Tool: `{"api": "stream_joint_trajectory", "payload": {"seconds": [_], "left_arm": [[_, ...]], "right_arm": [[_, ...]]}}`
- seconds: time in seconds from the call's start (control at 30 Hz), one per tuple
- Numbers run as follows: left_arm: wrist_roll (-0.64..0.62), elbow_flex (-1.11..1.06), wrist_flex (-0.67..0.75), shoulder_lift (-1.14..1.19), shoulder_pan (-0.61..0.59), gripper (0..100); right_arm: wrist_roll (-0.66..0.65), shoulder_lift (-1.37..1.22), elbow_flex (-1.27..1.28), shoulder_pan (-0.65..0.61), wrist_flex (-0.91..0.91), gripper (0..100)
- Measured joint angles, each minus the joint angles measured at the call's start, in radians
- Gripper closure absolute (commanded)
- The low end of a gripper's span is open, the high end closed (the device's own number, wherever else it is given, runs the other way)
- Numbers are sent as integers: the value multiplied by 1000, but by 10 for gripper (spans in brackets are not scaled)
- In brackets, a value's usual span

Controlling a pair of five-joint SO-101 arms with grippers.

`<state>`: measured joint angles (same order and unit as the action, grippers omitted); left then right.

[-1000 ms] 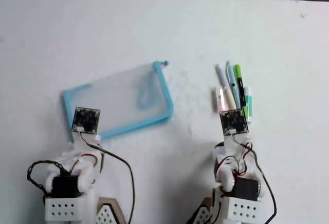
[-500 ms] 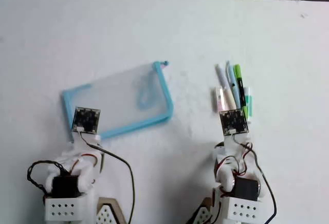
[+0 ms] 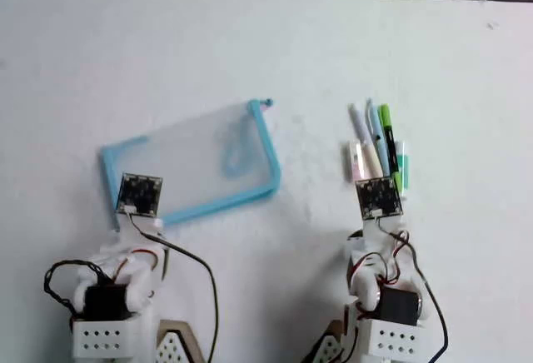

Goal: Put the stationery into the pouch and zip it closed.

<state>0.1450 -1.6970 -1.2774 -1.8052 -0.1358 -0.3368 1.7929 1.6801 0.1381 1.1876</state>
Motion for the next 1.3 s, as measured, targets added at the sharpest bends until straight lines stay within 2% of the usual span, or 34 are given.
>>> {"api": "stream_joint_trajectory", "payload": {"seconds": [0.6,0.77,1.03,1.2,1.3], "left_arm": [[0,20,2,0,-26,975],[0,98,112,-2,-86,976],[2,331,338,-5,-183,973],[2,402,422,-11,-187,973],[2,405,460,-14,-230,972]], "right_arm": [[-2,0,0,0,15,976],[2,0,-29,-44,-60,978],[2,-37,-376,-235,-74,974],[78,-288,-629,-313,-31,974],[121,-512,-802,-390,37,973]]}}
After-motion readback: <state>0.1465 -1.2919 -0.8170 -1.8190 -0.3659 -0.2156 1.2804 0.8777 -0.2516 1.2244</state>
